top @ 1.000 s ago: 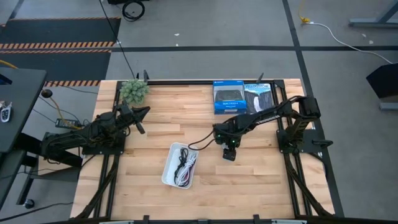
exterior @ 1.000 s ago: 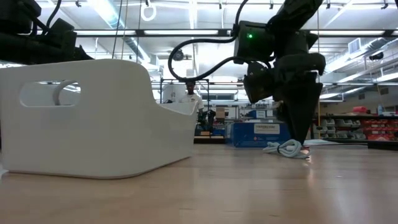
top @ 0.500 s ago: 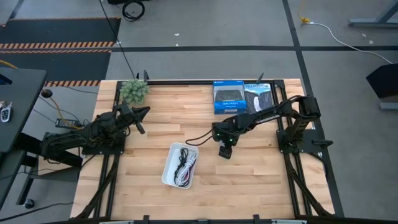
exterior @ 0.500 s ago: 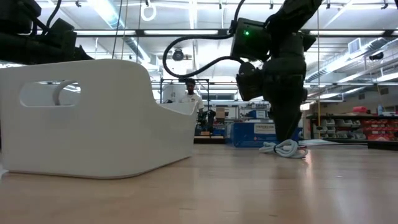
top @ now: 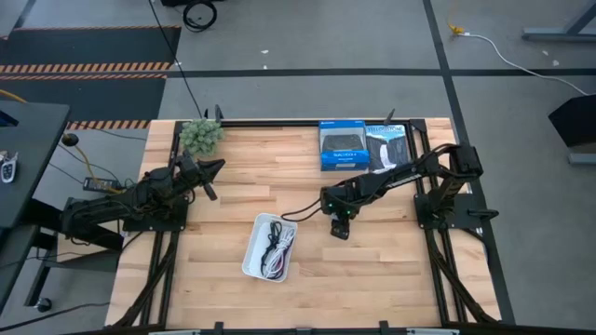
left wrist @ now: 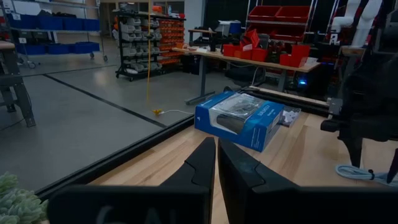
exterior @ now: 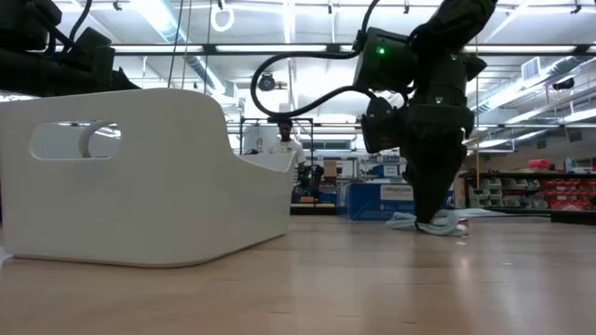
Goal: Pick and place USB-C Cables
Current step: Put the blue charger cable into the white bin
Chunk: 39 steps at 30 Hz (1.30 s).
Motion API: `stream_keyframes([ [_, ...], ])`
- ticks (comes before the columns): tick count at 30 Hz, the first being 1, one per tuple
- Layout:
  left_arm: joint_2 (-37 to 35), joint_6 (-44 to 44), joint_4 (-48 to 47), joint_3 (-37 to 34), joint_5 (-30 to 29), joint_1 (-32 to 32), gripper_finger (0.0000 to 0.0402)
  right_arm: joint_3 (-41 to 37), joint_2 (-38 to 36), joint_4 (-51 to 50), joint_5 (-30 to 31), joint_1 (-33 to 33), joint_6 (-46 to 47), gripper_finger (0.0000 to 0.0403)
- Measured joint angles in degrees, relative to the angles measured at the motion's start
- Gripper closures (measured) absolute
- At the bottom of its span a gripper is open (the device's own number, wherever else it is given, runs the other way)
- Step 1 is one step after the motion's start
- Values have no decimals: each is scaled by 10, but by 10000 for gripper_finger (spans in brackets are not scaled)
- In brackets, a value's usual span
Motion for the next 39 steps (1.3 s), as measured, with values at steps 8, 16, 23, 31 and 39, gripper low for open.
stream_keyframes([
  [8,0,0,0,0,0,0,377,-1,1,-4,57,22,-73,236],
  [16,0,0,0,0,0,0,377,-2,2,-4,78,36,-108,330],
  [23,0,0,0,0,0,0,377,-2,-4,-3,79,39,-125,361],
  [31,0,0,0,0,0,0,377,26,-50,0,69,42,-168,359],
  [39,0,0,0,0,0,0,377,102,-85,81,37,62,-247,356],
])
